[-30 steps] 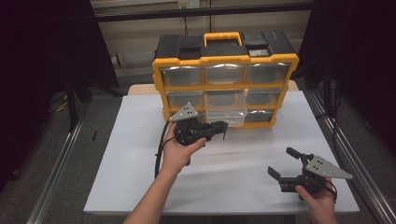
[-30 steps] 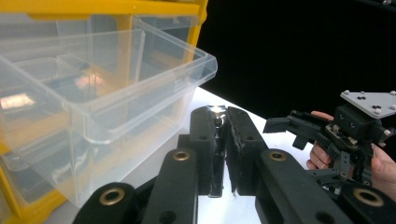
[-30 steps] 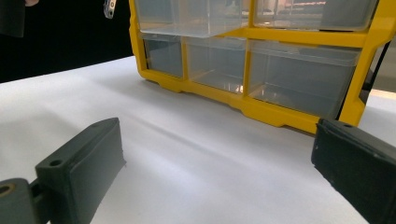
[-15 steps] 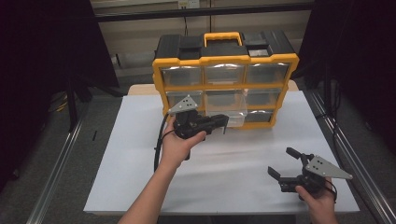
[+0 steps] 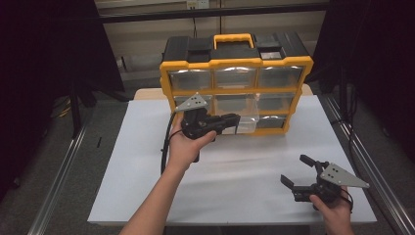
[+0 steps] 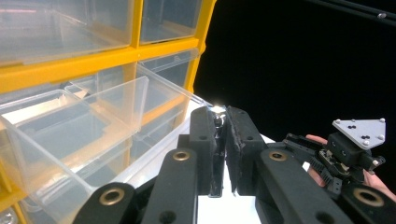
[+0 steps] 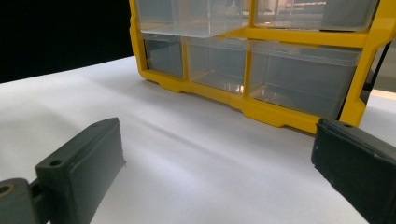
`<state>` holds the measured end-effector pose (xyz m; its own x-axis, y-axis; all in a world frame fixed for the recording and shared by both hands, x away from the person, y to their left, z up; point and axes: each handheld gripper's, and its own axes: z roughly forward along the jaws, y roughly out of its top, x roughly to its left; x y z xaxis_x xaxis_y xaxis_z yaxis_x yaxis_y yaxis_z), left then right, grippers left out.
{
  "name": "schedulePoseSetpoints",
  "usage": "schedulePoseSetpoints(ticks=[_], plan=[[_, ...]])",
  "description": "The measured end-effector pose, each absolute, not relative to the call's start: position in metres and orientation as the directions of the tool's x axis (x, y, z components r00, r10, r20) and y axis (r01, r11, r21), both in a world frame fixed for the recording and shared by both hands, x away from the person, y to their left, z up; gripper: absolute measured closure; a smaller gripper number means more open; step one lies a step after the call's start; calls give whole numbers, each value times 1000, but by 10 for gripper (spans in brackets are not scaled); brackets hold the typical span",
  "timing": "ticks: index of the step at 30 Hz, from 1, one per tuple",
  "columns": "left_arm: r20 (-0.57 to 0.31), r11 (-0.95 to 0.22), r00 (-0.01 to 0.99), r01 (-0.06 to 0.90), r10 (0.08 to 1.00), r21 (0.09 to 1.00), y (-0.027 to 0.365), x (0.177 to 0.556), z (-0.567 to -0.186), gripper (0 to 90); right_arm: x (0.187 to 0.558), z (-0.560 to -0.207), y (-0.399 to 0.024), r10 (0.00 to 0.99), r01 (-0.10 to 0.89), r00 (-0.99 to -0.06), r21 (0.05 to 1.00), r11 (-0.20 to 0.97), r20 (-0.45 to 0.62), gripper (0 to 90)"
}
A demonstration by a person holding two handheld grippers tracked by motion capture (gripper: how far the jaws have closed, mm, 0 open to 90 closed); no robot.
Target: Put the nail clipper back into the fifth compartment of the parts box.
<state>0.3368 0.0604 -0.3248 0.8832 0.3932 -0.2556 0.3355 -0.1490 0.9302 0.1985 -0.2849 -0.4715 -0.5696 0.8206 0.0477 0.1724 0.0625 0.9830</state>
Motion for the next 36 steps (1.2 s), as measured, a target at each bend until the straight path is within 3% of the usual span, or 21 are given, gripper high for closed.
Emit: schedulePoseSetpoints(ticks=[36], plan=[[-220,-127,880,297,420,946,54,357,-292,819,198,-471,-285,821,173,-569,983,61,49,18]])
